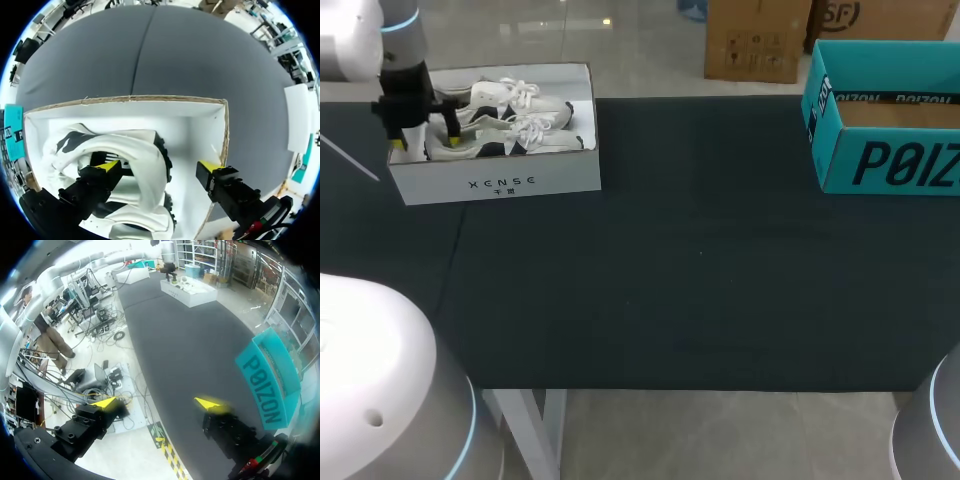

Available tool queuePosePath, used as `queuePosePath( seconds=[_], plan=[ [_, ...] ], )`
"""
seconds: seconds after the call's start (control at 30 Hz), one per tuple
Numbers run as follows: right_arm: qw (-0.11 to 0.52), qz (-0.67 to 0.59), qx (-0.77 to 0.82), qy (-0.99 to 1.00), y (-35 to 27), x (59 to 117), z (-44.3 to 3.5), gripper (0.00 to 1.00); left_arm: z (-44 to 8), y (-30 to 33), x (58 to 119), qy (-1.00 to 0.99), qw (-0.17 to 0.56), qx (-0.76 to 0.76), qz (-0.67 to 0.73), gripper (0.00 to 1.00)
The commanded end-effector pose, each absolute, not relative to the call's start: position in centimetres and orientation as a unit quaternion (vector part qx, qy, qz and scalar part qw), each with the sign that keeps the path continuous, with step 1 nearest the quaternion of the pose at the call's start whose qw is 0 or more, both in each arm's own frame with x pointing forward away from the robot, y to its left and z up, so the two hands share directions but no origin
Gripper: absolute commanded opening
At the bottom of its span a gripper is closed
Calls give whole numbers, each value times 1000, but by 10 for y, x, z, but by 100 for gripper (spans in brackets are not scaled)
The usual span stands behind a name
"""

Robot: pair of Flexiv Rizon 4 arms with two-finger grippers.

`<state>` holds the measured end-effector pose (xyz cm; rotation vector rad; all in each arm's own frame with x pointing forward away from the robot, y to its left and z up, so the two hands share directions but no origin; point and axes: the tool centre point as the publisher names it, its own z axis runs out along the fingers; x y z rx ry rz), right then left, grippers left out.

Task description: Take the shoe out of the shoebox, open the shoe tongue, remove and reinsert the insole, then place the shoe into the shoebox

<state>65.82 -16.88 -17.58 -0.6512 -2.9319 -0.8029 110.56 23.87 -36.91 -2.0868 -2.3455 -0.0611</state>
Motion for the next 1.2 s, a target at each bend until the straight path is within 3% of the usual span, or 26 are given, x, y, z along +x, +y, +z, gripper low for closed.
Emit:
queuePosePath(
  seconds=[0.03,0.07,0.1,0.73,1.2],
  plan=[
    [16,-257,-210,-943,-169,658,-177,100,-373,237,1109,-746,0,-666,-20,23],
    [16,-257,-210,-943,-169,658,-177,100,-373,236,1109,-745,-1,-666,-21,2],
    [16,-257,-210,-943,-169,658,-177,100,-373,235,1109,-745,-2,-667,-21,0],
    [16,-257,-210,-943,-169,658,-177,100,-353,235,1104,-743,-7,-667,-50,0],
    [16,-257,-210,-943,-169,658,-177,100,-246,208,1086,-742,-55,-654,-137,0]
  ],
)
